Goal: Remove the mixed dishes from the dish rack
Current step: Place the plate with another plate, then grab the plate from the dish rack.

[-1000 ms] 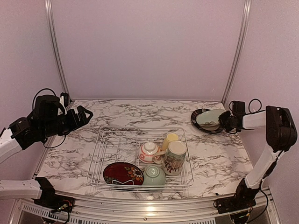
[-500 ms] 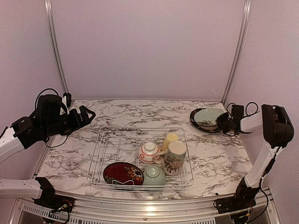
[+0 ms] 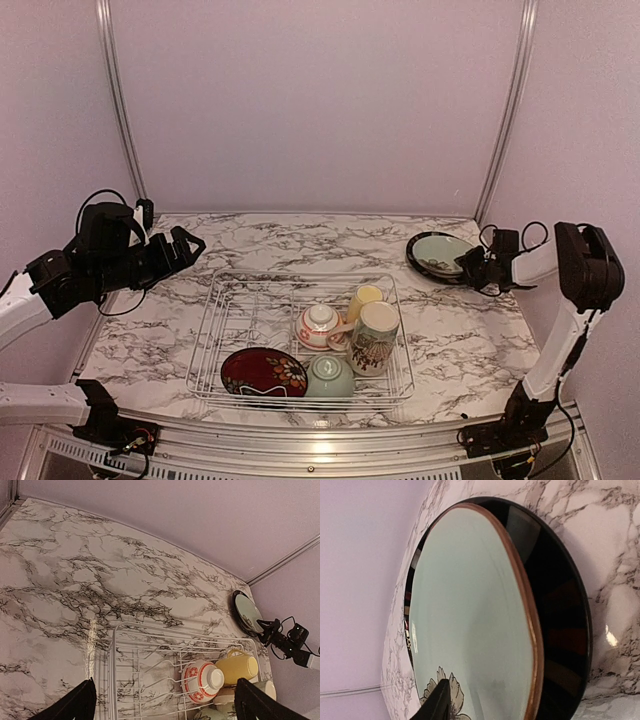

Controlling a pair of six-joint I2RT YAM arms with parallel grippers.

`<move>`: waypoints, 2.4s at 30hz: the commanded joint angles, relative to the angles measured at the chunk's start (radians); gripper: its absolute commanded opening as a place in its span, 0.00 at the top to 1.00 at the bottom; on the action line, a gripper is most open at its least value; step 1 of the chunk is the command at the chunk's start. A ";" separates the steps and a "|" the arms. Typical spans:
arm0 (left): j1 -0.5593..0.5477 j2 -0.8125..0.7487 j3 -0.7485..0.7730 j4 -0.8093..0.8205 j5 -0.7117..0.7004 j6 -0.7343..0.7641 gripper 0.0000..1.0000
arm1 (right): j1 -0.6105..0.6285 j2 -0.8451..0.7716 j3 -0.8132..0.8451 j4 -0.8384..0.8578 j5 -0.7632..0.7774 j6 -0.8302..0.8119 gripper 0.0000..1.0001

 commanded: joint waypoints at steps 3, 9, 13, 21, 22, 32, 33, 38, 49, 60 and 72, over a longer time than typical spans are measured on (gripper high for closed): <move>-0.004 -0.005 -0.020 0.005 0.002 0.009 0.01 | 0.002 -0.104 0.055 -0.096 0.081 -0.153 0.47; -0.004 -0.003 -0.019 0.009 0.002 0.010 0.01 | 0.002 -0.144 0.059 -0.151 0.114 -0.201 0.37; -0.004 -0.011 -0.023 0.007 0.001 0.012 0.01 | 0.002 -0.147 0.058 -0.172 0.117 -0.212 0.34; -0.003 -0.023 -0.031 -0.005 0.001 0.016 0.01 | 0.000 -0.150 0.047 -0.171 0.127 -0.217 0.28; -0.004 -0.025 -0.032 -0.005 -0.002 0.016 0.01 | 0.000 -0.150 0.050 -0.175 0.131 -0.221 0.28; -0.004 -0.029 -0.027 0.000 0.012 0.018 0.01 | -0.030 -0.176 0.048 -0.221 0.149 -0.324 0.15; -0.004 -0.031 -0.026 -0.001 0.013 0.021 0.01 | -0.030 -0.183 0.051 -0.226 0.150 -0.349 0.13; -0.004 -0.026 -0.017 -0.010 0.000 0.029 0.01 | -0.028 -0.285 0.010 -0.202 0.118 -0.494 0.12; -0.004 0.005 0.003 -0.028 -0.028 0.034 0.01 | 0.336 -0.508 0.074 -0.279 0.029 -0.849 0.08; -0.004 0.023 0.012 -0.034 -0.025 0.032 0.01 | 0.851 -0.489 0.189 -0.479 -0.184 -1.163 0.08; -0.004 0.026 0.008 -0.034 -0.025 0.034 0.01 | 1.158 -0.260 0.354 -0.700 -0.110 -1.298 0.10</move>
